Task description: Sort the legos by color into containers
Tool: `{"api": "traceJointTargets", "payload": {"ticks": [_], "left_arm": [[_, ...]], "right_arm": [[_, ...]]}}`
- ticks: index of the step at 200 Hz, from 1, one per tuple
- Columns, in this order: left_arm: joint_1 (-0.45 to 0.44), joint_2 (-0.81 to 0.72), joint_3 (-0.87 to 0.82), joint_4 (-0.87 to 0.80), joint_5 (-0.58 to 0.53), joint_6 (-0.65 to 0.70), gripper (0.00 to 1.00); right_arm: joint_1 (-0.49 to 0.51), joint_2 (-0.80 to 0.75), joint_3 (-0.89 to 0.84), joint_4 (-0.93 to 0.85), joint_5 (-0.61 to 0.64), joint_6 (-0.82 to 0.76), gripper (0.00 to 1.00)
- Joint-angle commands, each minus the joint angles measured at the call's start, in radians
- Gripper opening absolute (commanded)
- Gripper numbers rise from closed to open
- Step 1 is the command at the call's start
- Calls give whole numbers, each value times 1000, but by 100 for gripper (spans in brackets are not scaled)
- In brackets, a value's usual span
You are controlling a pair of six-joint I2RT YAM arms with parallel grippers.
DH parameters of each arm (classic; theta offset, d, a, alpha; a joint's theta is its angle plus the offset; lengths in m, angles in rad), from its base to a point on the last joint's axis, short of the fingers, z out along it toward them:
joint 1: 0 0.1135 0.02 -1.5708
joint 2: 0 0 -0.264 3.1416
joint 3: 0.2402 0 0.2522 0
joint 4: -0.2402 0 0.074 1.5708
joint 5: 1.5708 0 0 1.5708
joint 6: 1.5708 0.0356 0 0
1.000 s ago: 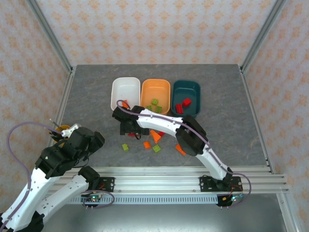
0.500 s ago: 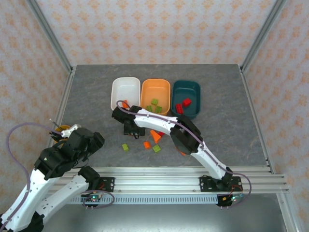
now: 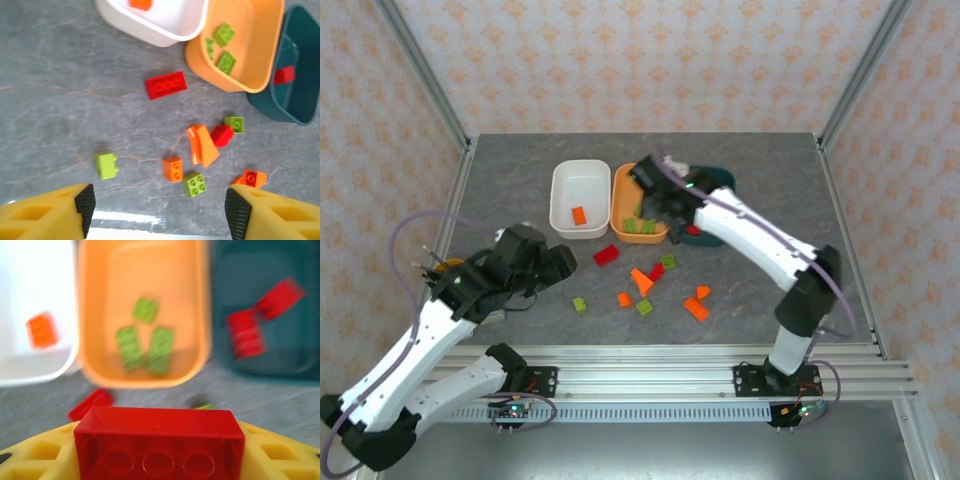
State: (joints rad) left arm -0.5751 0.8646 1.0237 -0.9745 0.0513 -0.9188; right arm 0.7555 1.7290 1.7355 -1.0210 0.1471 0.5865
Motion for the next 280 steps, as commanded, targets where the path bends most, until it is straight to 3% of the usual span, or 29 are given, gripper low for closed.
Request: {"api": "traceJointTargets", "payload": {"ticks": [1, 39, 85, 140, 188, 251, 280], "left_arm": [[-28, 93, 61, 133, 26, 51, 72], [-93, 257, 153, 182, 12, 67, 72], [-141, 352, 206, 205, -1, 69, 73], [-158, 367, 193, 197, -16, 69, 73], [-160, 344, 171, 158, -36, 51, 73], [-161, 275, 99, -27, -91, -78, 76], [-158, 233, -29, -104, -82, -189, 80]], "right_arm": [[-119, 28, -90, -65, 6, -103, 48], [-301, 121, -73, -42, -98, -32, 47], [-388, 265, -28, -25, -166, 134, 47], [-395, 366, -6, -4, -205, 191, 49], [-394, 370, 1, -11, -199, 207, 70], [-334, 246, 128, -49, -143, 117, 78], [-249, 73, 21, 39, -108, 31, 75]]}}
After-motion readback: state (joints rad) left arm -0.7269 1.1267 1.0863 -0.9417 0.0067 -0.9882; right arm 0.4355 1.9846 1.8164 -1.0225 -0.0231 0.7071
